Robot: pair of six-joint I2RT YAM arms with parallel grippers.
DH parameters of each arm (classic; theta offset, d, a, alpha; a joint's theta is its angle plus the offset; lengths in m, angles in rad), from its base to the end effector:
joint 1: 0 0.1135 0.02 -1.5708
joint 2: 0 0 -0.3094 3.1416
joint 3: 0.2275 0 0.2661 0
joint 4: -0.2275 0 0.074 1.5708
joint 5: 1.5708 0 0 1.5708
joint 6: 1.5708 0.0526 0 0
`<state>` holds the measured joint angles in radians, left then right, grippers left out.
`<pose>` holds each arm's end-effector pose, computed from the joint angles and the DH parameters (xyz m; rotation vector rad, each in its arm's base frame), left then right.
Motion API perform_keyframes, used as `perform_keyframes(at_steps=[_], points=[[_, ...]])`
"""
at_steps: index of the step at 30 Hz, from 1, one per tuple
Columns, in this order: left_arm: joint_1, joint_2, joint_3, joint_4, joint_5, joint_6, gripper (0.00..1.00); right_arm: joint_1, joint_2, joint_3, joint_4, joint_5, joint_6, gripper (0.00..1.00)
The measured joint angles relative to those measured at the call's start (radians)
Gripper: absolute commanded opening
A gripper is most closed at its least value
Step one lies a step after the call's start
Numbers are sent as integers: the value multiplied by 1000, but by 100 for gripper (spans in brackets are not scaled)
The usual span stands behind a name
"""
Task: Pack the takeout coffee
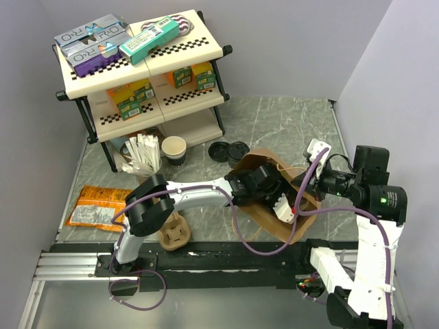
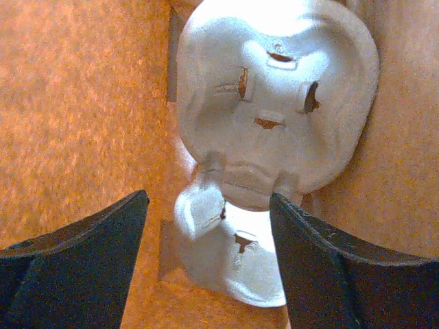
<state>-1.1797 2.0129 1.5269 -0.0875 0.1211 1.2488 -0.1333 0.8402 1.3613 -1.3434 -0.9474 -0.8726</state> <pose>0.1907 -0.4791 0.2566 2.0298 0.6806 -0.0894 0.0847 0.0317 0.4483 -1.1047 1.7299 0.5228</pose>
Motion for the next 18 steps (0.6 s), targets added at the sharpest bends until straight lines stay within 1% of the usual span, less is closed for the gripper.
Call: perform_keyframes(at_steps=[4, 5, 13, 15, 18], points=[[19, -15, 9, -17, 69, -73, 86, 0, 11, 0, 7, 5, 24, 0], [25, -25, 13, -29, 88, -92, 94, 0, 13, 0, 10, 6, 29, 0], [53, -129, 13, -153, 261, -249, 98, 3, 31, 1, 57, -9, 115, 0], [53, -137, 18, -176, 311, -319, 99, 3, 32, 2, 60, -8, 143, 0], [58, -137, 65, -232, 375, -440, 99, -2, 45, 23, 76, -12, 154, 0]])
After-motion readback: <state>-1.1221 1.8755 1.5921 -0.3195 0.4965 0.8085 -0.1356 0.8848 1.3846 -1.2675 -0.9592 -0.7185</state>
